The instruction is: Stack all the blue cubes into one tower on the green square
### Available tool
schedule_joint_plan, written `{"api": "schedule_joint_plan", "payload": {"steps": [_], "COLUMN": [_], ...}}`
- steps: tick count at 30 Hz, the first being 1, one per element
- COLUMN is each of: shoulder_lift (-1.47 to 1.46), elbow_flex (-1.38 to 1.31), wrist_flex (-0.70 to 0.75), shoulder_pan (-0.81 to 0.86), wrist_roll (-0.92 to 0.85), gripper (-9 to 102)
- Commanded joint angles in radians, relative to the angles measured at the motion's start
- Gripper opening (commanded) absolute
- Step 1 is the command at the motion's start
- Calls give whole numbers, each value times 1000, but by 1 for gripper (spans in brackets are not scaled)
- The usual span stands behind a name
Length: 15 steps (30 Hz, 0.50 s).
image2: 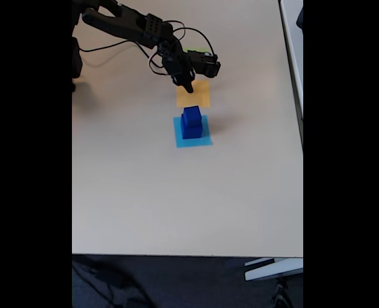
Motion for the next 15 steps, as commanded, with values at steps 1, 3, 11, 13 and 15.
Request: {"api": "schedule_joint_plan", "payload": {"steps": [1,3,11,13,15], "shoulder_lift": [14,18,43,51,55], "elbow_flex": [-8,-20,-143,-167,-192], "wrist_flex": [-15,-8,103,123,144], "shoulder_pan": [3,3,6,9,11], "wrist_roll": [-12,-21,-55,-60,-64], "gripper": [1,2,1,1,1]}}
